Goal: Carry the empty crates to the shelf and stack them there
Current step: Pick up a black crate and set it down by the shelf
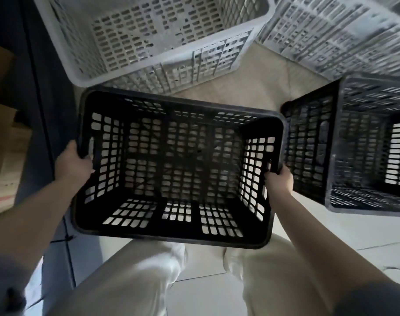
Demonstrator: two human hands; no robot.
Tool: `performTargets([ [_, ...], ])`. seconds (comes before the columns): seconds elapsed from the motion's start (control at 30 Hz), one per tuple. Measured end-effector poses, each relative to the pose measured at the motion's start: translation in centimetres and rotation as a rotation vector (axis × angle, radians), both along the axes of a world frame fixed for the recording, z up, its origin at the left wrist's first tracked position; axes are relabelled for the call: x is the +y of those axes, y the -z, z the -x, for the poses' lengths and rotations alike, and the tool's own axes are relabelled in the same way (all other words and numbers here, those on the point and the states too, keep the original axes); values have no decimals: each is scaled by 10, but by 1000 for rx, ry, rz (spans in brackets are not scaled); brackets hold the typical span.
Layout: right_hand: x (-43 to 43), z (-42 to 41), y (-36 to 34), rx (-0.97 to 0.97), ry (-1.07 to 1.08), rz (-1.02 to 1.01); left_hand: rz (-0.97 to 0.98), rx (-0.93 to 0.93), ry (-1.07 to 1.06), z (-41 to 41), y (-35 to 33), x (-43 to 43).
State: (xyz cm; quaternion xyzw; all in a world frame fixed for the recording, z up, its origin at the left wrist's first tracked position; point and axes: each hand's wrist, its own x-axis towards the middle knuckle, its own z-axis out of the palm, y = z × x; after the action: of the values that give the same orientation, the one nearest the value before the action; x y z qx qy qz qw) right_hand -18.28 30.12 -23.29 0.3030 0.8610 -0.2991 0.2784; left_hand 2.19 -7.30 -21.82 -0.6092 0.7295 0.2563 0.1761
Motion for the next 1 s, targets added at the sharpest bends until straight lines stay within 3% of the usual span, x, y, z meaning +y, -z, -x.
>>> performTargets([
  [0.2,5,16,-36,-64,-18,56,-6,73,4,-6,-45,8],
  [0.4,-5,52,-144,-32,-184,35,-6,93,-89,-10,-149,14],
  [0.53,-18,75,-235,0,-304,25,-29,109,-182,-11,-240,18],
  [0.73,-31,96,-389,74,-440,54,95,74,-185,-20,-416,43],
  [1.0,-36,112,-576,174,-702,278,308,215,-366,-62,-626,121],
])
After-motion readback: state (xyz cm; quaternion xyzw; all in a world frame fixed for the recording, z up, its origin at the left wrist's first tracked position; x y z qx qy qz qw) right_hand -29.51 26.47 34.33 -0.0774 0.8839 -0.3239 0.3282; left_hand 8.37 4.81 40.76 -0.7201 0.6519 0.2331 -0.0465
